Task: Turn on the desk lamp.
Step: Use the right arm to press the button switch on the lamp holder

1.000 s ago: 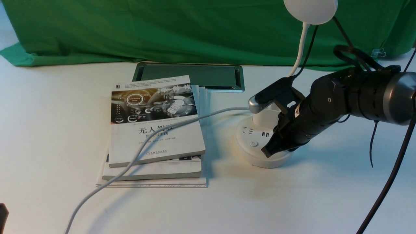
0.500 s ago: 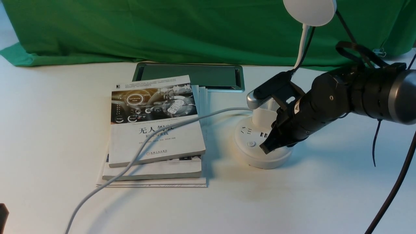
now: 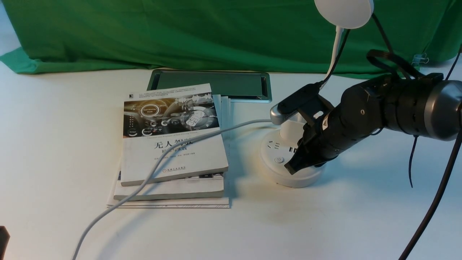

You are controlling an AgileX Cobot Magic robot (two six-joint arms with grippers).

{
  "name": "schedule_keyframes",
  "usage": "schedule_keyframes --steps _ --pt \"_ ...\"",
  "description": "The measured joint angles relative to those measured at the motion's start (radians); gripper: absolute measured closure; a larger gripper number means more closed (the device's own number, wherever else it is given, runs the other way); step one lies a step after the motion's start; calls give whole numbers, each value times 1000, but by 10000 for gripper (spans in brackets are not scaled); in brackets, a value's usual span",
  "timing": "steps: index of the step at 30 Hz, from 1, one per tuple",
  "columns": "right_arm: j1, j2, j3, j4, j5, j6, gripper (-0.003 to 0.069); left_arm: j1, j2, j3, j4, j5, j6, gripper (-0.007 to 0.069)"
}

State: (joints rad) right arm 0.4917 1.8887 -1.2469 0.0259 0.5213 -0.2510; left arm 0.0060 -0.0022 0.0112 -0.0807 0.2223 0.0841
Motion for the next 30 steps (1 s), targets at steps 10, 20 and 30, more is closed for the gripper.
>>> schedule_keyframes --steps 10,20,30 --pt "0 2 1 3 1 0 620 0 0 0 0 0 0 603" --pt "1 3 47 4 -45 -1 619 0 0 0 0 0 0 603" --pt "13 29 45 10 -68 -6 617 0 0 0 0 0 0 603"
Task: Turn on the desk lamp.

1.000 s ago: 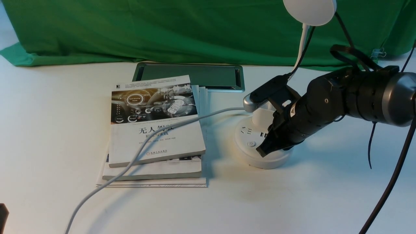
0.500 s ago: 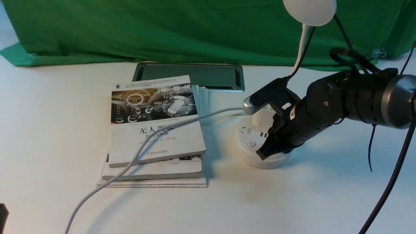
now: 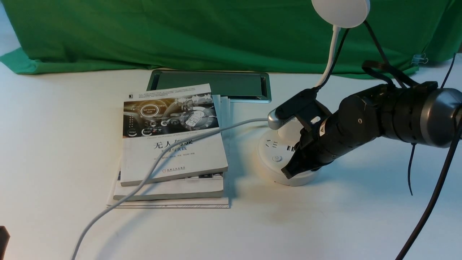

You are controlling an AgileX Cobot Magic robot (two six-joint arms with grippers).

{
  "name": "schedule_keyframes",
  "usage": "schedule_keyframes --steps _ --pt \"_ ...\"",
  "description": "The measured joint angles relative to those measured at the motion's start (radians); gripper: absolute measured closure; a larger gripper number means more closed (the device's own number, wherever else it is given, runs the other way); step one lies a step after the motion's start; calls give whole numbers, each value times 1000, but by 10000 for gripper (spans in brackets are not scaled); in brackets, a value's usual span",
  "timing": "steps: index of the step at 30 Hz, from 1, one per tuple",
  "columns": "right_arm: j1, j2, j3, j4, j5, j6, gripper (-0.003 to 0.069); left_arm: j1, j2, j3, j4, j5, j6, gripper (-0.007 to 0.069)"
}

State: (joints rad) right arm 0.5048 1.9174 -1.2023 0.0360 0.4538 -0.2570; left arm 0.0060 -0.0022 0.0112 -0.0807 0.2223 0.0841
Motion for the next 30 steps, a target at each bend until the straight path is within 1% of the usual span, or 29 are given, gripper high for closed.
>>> schedule_keyframes --steps 7,10,13,15,16,21,26,30 --pt "2 3 -5 0 5 -12 617 0 0 0 0 0 0 603" --pt "2 -26 2 -3 -5 4 617 0 0 0 0 0 0 603" --pt "2 -66 19 -5 36 25 617 0 0 0 0 0 0 603" --pt "2 -105 26 -12 59 34 617 0 0 0 0 0 0 603" --pt "1 -170 29 -27 78 54 617 0 0 0 0 0 0 603" --pt "1 -336 96 -43 83 104 617 0 0 0 0 0 0 603" --pt "1 -590 333 -49 44 184 603 0 0 0 0 0 0 603" --pt "1 -749 476 -49 -28 202 599 0 0 0 0 0 0 603"
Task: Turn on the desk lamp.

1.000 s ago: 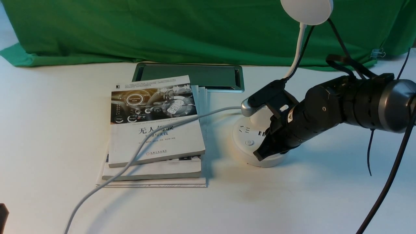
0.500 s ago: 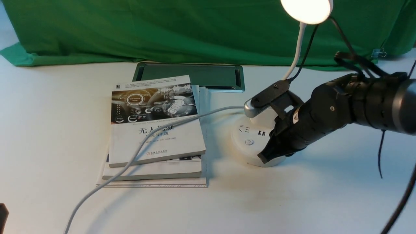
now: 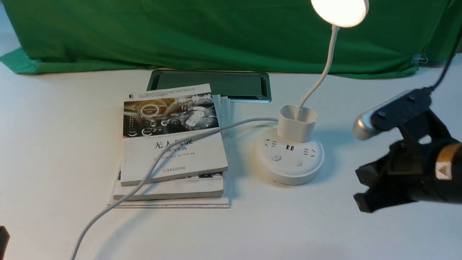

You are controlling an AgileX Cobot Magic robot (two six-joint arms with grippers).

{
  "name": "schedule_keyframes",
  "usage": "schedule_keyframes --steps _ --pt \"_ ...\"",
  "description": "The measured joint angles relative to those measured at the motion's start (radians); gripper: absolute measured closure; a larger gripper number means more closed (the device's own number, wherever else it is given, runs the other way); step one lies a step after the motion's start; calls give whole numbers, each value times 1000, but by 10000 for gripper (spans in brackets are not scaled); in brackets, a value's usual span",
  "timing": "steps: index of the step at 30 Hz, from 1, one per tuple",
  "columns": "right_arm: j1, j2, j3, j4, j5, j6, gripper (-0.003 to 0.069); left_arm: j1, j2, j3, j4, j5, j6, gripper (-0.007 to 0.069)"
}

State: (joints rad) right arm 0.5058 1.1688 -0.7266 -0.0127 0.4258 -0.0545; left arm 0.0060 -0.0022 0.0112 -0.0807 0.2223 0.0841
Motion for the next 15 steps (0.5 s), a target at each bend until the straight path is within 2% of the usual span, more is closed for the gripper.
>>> schedule_keyframes --steps 6,15 --pt "0 -352 161 -19 -96 5 584 0 0 0 0 0 0 603" --pt "0 -714 179 -15 -3 29 568 0 0 0 0 0 0 603"
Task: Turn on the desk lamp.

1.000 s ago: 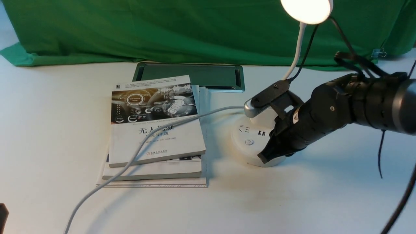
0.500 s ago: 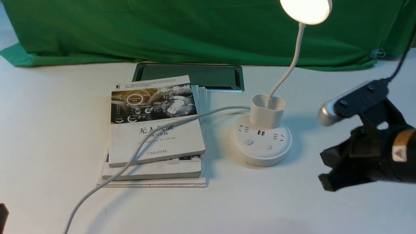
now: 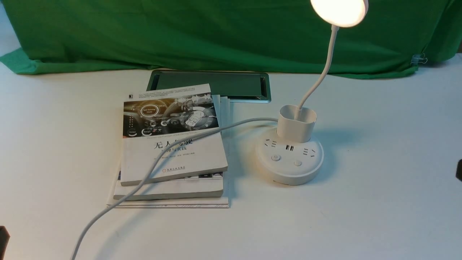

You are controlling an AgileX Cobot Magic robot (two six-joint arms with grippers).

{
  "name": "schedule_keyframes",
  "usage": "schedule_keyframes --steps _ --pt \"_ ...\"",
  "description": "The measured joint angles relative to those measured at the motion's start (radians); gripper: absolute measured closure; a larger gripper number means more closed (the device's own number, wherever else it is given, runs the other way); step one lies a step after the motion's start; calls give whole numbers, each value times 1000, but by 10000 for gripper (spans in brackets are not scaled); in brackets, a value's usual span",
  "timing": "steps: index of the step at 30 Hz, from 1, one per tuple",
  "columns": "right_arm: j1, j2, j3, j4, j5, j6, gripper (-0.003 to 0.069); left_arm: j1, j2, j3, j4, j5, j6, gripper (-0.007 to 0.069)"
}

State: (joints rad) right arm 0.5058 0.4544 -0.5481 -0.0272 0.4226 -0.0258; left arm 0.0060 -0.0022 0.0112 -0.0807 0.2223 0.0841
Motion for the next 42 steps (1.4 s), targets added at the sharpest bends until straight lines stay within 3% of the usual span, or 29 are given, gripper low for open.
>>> schedule_keyframes --steps 7,15,18,20,21,22,28,37,42 --pt "0 -132 60 -1 -22 -64 552 0 0 0 0 0 0 603" --pt "-11 -274 362 14 -374 -72 538 0 0 0 0 0 0 603" --pt "-100 -339 482 27 -435 -20 529 0 0 0 0 0 0 603" --pt "-153 -351 508 27 -443 0 527 0 0 0 0 0 0 603" --pt "-252 -369 540 27 -449 17 521 0 0 0 0 0 0 603" --pt "-293 -371 545 27 -449 26 519 0 0 0 0 0 0 603" --pt "-496 -371 559 27 -423 71 504 0 0 0 0 0 0 603" --pt "-477 -372 559 -49 -365 187 473 0 0 0 0 0 0 603" --pt "-511 -409 559 -52 -245 231 456 0 0 0 0 0 0 603"
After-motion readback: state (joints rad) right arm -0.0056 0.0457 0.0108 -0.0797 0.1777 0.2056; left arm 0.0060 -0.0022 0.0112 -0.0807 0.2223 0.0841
